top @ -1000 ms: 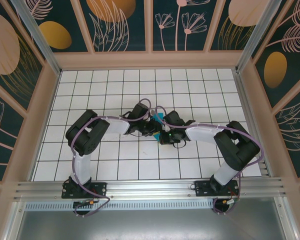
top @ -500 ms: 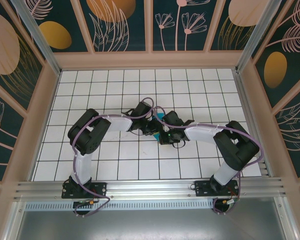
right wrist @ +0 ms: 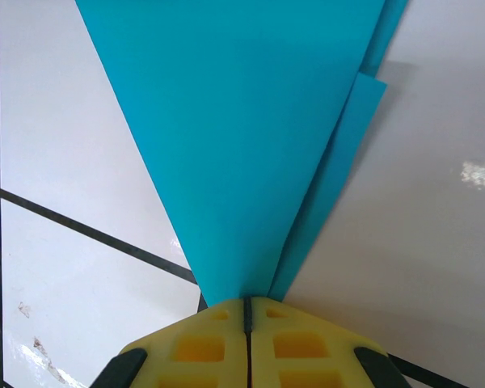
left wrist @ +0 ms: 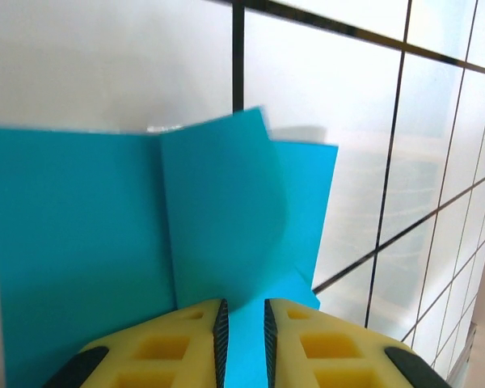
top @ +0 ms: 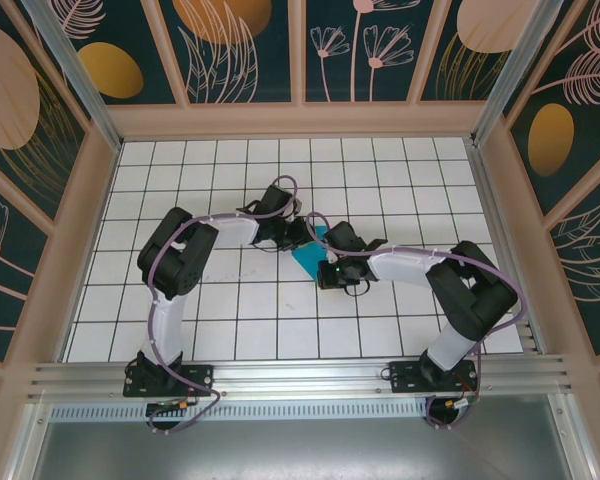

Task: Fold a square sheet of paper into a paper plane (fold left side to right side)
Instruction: Fourth fold the wing at the center of the table.

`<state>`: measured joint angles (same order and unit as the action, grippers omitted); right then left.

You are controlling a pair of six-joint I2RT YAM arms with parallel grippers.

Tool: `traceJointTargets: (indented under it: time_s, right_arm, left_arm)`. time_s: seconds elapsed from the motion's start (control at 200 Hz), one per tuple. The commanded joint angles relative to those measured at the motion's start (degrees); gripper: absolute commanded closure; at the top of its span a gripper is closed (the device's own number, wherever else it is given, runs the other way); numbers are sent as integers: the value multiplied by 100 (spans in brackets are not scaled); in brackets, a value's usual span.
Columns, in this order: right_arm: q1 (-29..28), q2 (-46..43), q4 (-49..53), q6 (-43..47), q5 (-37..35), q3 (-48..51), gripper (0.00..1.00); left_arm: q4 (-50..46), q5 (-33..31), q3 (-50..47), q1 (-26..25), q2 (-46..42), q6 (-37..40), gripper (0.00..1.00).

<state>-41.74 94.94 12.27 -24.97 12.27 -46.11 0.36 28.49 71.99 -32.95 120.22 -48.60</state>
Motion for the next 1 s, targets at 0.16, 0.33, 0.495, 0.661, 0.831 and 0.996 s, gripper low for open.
traceJointTargets:
  time_s: [0.16, 0.33, 0.495, 0.661, 0.831, 0.996]
  right_arm:
    - [-115, 555, 819, 100, -401, 339, 92]
    - [-118, 543, 843, 94, -419, 348, 92]
    - [-123, 549, 865, 98, -442, 339, 92]
    - [-124, 542, 856, 89, -427, 339, 92]
    - [-120, 508, 792, 80, -402, 291, 92]
    - [-116, 307, 554, 63, -322, 164, 89]
  left_arm:
    - [-340, -344, 730, 290, 550, 394, 77]
    - [-596, -477, 1136, 407, 750, 533, 77]
    - [-797, -505, 1577, 463, 988, 619, 77]
    - [-875, -573, 1766, 556, 1131, 648, 76]
    - [-1002, -540, 1947, 706, 1129, 759, 76]
    - [-1183, -519, 2134, 913, 661, 975, 72]
